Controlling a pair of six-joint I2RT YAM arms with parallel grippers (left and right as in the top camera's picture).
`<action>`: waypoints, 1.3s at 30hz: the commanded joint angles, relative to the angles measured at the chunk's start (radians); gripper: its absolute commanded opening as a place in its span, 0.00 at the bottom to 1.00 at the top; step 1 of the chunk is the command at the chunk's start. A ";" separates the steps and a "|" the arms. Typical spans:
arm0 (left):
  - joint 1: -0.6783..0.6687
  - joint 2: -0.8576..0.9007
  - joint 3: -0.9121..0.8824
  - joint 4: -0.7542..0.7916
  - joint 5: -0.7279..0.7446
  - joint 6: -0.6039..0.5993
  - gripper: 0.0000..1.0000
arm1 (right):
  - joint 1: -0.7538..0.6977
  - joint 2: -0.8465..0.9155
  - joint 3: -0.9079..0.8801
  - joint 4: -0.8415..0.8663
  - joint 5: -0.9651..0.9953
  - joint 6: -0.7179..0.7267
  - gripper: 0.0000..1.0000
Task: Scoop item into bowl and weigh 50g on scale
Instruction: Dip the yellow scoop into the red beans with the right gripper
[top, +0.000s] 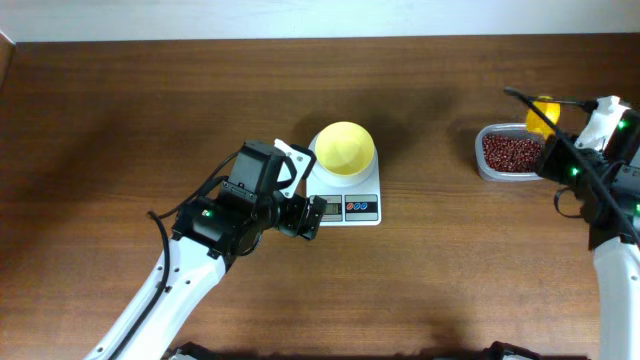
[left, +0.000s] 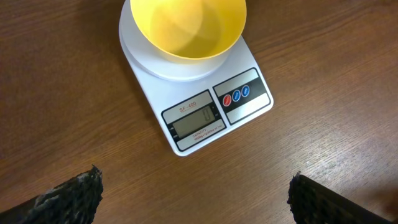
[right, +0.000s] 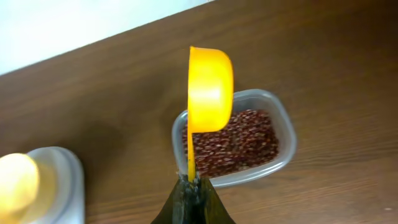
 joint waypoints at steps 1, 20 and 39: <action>-0.003 -0.006 -0.008 0.002 -0.008 -0.006 0.99 | -0.005 0.063 0.011 0.004 0.051 -0.175 0.04; -0.003 -0.006 -0.008 0.002 -0.008 -0.006 0.99 | -0.005 0.408 0.011 -0.021 -0.011 -0.277 0.04; -0.003 -0.006 -0.008 0.002 -0.008 -0.006 0.99 | -0.227 0.479 0.010 -0.093 -0.504 -0.170 0.04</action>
